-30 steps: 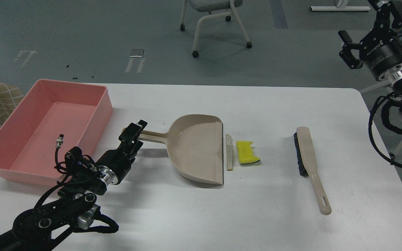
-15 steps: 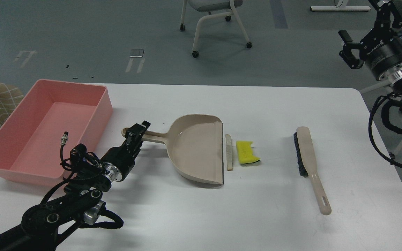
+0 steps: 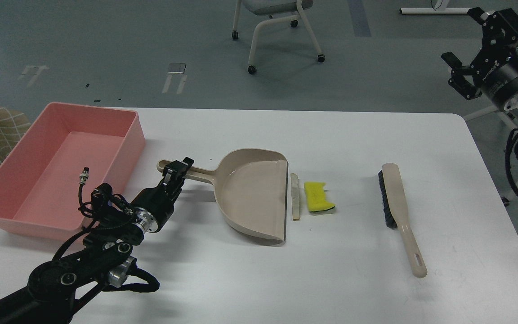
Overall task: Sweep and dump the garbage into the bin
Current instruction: 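Lower the left gripper and grasp the beige dustpan handle, then reach the right gripper down and grasp the wooden brush handle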
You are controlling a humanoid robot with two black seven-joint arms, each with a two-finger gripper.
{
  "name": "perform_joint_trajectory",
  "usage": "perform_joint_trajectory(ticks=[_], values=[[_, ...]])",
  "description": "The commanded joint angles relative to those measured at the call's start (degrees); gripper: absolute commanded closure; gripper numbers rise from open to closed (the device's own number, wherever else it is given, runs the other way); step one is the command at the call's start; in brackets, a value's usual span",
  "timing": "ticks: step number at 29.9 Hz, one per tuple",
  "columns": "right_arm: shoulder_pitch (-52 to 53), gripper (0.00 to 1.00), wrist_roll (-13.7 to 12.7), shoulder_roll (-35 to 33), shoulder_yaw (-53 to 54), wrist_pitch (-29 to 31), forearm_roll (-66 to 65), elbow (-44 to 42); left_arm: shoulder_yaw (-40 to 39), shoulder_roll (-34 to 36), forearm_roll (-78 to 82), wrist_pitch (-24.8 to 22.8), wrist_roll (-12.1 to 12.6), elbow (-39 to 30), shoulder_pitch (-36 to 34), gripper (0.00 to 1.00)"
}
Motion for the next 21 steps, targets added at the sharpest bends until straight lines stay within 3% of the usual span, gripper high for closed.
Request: perform_joint_trajectory(ticks=[1,7,12,21], values=[[-0.1,0.00,-1.1,-8.6,-6.2,0.0,-4.1,10.0,-0.1,-0.1,0.0,0.0,-0.1,0.0,-0.5,1.00],[-0.4,0.00,-4.6,-26.0,-14.9,0.0,-16.5,30.7,-0.1,-0.2,0.0,0.0,-0.1,0.0,-0.7,1.00],[-0.5,0.00,-5.3,-35.8,-18.4,0.5,-22.8,40.0,0.0,-0.2,0.0,0.0,-0.1,0.0,-0.8,1.00],[-4.4,0.00,-7.5,-40.2,-21.7,0.6,-35.0,46.4,-0.3,-0.2,0.0,0.1,-0.4,0.0,-1.6,1.00]])
